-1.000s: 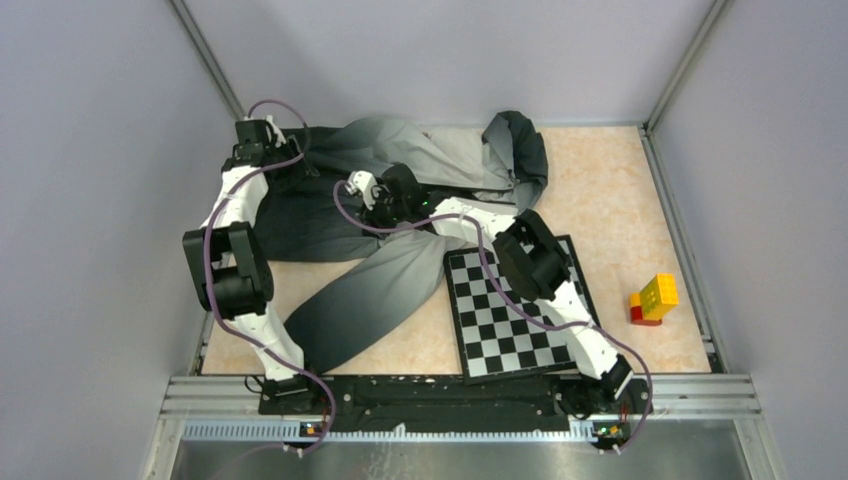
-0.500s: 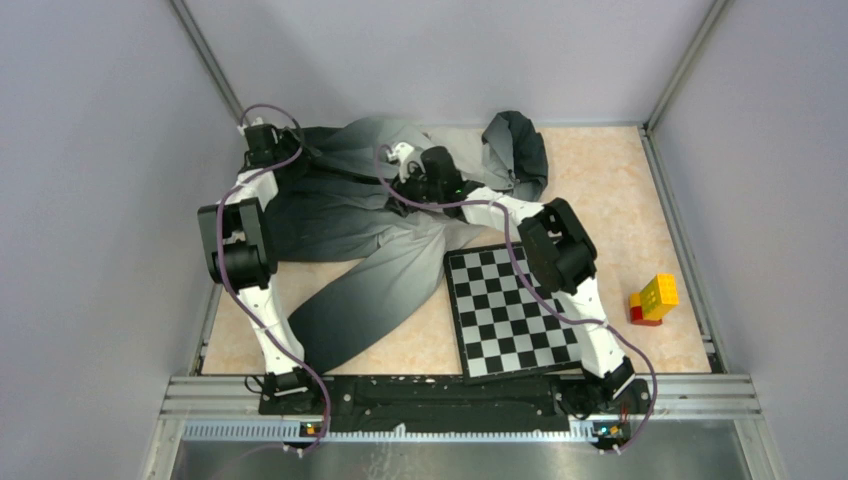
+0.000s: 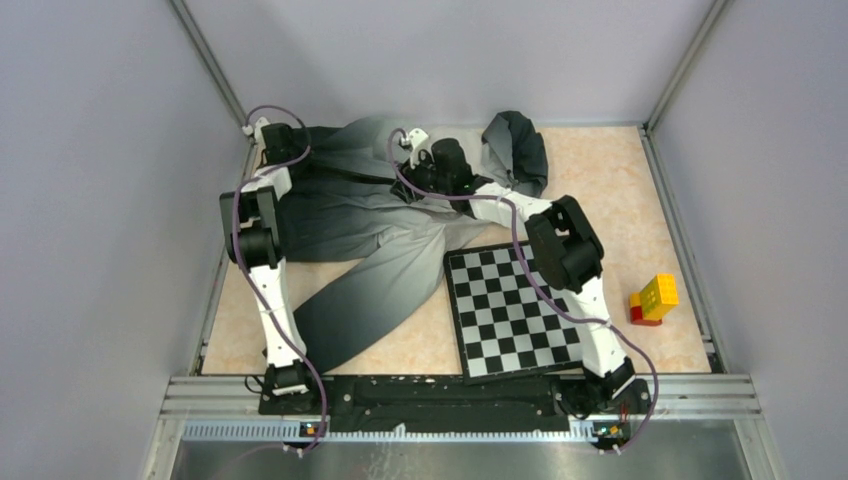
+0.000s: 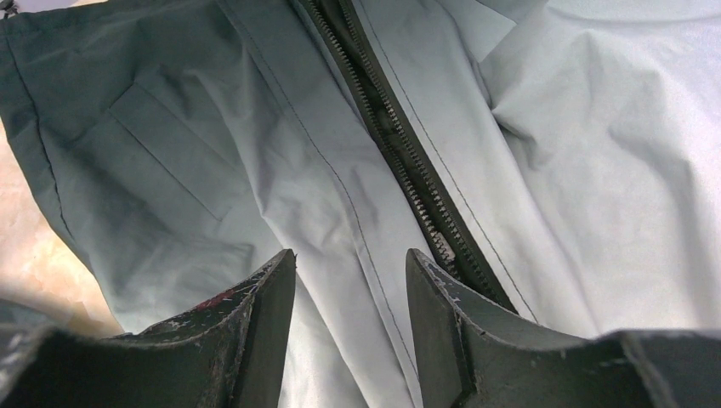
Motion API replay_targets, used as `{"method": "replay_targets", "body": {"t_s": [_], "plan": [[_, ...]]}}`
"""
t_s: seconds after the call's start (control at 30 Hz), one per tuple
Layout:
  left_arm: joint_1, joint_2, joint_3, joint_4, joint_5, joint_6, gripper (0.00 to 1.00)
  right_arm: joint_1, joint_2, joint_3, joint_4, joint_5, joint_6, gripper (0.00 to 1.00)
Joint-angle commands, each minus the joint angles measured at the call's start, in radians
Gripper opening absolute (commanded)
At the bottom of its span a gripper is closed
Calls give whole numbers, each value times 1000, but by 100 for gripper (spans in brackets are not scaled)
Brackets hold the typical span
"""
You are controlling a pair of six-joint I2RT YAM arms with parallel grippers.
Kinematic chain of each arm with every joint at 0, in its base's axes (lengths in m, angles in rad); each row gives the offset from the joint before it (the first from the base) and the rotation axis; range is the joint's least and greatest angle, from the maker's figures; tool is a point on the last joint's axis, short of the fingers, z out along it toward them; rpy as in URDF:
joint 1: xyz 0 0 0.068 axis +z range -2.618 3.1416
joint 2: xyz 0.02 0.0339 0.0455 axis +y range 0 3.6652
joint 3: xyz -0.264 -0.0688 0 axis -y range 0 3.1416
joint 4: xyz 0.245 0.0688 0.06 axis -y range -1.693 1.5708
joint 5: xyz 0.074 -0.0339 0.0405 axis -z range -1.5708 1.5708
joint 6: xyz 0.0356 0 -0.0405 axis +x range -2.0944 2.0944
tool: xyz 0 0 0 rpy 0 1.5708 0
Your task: Zip up the jacket
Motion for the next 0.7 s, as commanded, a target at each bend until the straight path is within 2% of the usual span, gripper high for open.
{"method": "replay_targets", "body": {"t_s": [0.0, 0.1, 0.23, 0.43, 0.53, 0.67], "plan": [[-24, -100, 72, -25, -58, 213, 12, 2, -63, 3, 50, 0, 15, 50], [-43, -230, -3, -44, -88, 321, 10, 2, -63, 1, 64, -21, 36, 50], [-54, -379, -119, -100, -33, 321, 8, 2, -74, -22, 137, -69, 65, 50], [-60, -492, -296, -118, 305, 221, 3, 3, -63, -12, 266, -151, 122, 56], [-61, -508, -347, -65, 522, 198, 0, 7, -9, 52, 292, -183, 157, 59], [-61, -554, -425, -2, 677, 229, 0, 11, 82, 174, 269, -267, 179, 61]]}}
